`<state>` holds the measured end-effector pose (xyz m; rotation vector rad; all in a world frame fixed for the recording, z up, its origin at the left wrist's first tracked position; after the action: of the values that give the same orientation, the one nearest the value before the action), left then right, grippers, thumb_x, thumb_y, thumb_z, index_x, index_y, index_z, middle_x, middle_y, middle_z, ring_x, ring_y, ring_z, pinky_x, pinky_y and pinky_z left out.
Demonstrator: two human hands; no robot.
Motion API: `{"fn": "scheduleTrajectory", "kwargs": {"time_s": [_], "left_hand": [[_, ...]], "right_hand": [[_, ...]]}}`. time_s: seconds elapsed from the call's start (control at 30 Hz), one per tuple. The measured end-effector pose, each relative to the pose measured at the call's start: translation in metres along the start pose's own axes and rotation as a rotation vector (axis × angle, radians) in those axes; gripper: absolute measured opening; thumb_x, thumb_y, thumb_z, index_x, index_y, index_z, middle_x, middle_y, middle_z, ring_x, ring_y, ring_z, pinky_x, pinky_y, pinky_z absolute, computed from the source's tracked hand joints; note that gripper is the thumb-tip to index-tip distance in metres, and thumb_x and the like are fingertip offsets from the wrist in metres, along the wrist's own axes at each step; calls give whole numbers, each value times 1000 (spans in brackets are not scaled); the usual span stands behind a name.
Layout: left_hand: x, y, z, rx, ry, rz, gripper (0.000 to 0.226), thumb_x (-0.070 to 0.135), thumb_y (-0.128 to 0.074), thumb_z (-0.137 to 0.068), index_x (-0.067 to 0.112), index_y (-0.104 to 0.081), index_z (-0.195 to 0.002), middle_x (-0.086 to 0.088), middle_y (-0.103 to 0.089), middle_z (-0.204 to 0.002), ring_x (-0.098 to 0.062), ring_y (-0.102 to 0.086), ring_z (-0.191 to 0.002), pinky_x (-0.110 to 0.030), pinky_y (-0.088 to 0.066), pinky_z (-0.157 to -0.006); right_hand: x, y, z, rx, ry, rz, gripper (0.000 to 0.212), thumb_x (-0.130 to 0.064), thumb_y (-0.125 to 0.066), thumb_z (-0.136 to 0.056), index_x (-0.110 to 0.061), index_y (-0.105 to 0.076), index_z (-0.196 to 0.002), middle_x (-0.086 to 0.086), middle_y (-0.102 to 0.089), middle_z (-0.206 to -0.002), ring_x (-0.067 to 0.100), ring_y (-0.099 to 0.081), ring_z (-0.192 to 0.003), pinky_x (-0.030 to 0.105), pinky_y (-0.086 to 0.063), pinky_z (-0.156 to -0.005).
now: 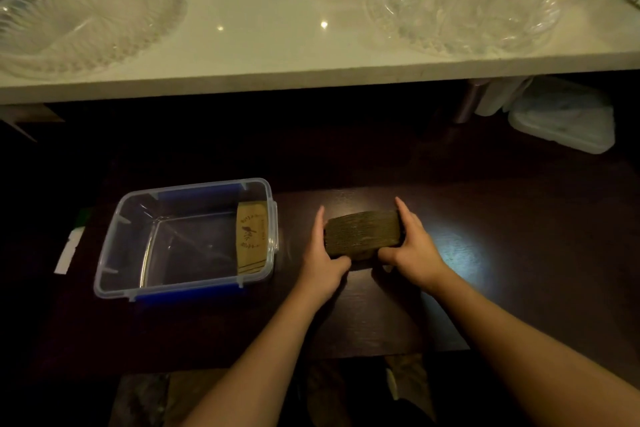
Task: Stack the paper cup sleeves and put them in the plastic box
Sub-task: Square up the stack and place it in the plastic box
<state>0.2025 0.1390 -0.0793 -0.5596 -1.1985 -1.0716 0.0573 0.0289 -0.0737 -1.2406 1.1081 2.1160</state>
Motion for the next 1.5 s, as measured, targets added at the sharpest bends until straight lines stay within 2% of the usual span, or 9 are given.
{"fn": "scheduleTrajectory", "kwargs": {"time_s": [0.17, 0.37, 0.53, 0.6, 0.73, 1.0, 1.17, 1.33, 1.5], "left_hand": [[-3, -14, 0, 45, 75, 145, 96, -12, -59, -77, 37, -19, -149, -3, -42, -142, -15, -46, -123, -12, -42, -77], [-6, -20, 0, 58, 100, 171, 98, -10, -56, -80, 45, -12, -148, -3, -41, -144, -12, -46, -120, -11, -43, -72], [1, -12, 3, 19, 78, 126, 94, -5, -61, -80, 44, -17, -147, -1, -42, -142, -10, -48, -116, -15, -48, -76], [9, -2, 6, 0, 39, 76, 86, 3, -70, -78, 42, -28, -142, 2, -48, -135, -13, -48, -119, -25, -47, -89], [36, 23, 21, -64, -33, 24, 59, 28, -82, -65, 52, -47, -106, 15, -59, -110, -1, -59, -98, -15, -48, -72], [42, 35, 52, 34, 216, 637, 49, 16, -81, -60, 13, -62, -104, -5, -75, -91, -20, -72, -84, -25, -55, -64], [36, 60, 68, 38, 333, 764, 59, 13, -86, -62, 11, -58, -114, -11, -73, -106, -24, -71, -93, -31, -56, -70], [57, 109, 83, -95, 309, 712, 86, 24, -90, -53, 19, -47, -128, -12, -68, -118, -27, -67, -103, -40, -52, -88], [85, 159, 78, -149, 193, 455, 54, 30, -75, -75, 14, -57, -124, -7, -74, -101, -16, -73, -81, -26, -57, -61]], "right_hand": [[5, -11, 9, 43, -19, -59, 96, -4, -67, -74, -25, -15, -152, 10, -43, -138, 33, -57, -110, 48, -53, -88], [4, -12, 10, 23, -8, 14, 93, -5, -61, -80, -30, -8, -151, 2, -52, -120, 18, -59, -97, 37, -53, -84], [-7, -4, 15, 20, -26, -39, 79, -1, -63, -78, -28, -28, -144, 1, -58, -106, 14, -63, -80, 27, -53, -63], [-18, 6, 19, 38, -23, -138, 74, 7, -63, -76, -27, -40, -137, 0, -59, -102, 4, -65, -70, 20, -53, -56], [-47, 26, 26, -7, 15, -450, 68, 24, -53, -70, -16, -51, -125, 5, -60, -107, 7, -63, -86, 25, -54, -72], [-77, -34, 48, -235, -198, -1248, 38, -8, -59, -71, -9, -61, -109, 13, -70, -96, 27, -70, -88, 45, -58, -80], [-99, -65, 53, -104, -208, -1071, 43, -9, -62, -73, -14, -58, -115, 10, -70, -98, 27, -71, -88, 43, -58, -71], [-136, -76, 53, -222, -166, -858, 37, -7, -51, -84, -16, -56, -120, 16, -65, -110, 32, -68, -94, 51, -54, -79], [-175, -97, 55, -378, -95, -709, 60, -9, -60, -72, -21, -50, -131, 18, -60, -126, 34, -65, -106, 47, -59, -77]]}}
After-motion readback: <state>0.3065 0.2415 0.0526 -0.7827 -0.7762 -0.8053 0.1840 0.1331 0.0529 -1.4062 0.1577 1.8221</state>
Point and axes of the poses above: each hand's wrist, its own z-axis away from the middle knuckle, its own y-axis out of the back of the hand, x = y × z, the point moved 3 cm from there along -z, towards the middle knuckle
